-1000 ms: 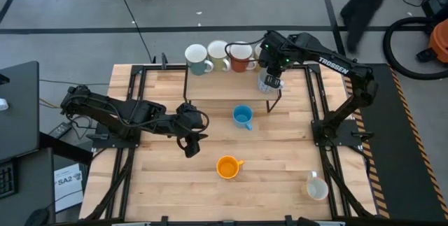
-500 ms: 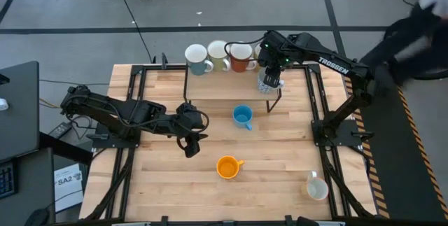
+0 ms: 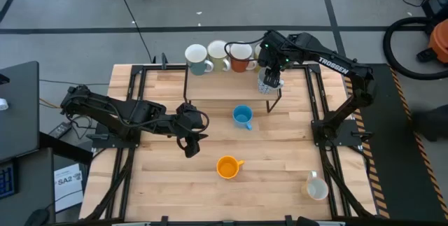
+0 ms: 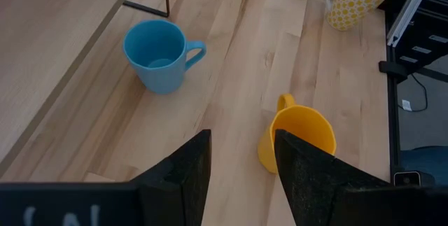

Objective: Place coffee mugs
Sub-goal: Put the yellow patterned mug on the shelf

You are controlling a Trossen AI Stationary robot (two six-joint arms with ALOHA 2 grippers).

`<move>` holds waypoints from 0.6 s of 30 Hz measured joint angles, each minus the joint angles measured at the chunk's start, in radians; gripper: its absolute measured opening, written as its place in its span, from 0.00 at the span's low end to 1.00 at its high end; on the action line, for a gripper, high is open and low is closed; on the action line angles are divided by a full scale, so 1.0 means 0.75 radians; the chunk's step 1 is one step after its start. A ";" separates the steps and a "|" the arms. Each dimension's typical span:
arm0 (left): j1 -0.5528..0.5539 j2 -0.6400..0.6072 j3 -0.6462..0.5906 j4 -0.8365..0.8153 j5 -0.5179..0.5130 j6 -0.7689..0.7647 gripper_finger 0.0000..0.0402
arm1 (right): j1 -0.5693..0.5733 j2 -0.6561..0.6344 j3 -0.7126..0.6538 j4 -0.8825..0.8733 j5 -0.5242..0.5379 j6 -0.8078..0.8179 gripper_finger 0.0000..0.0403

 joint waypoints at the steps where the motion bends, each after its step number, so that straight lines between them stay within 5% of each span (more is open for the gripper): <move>1: 0.000 0.000 0.000 0.000 0.000 0.000 0.41 | 0.000 0.000 0.000 0.000 0.000 0.000 0.44; 18: 0.000 0.000 0.000 0.000 0.000 0.000 0.41 | 0.056 -0.004 0.313 -0.220 -0.063 0.044 0.43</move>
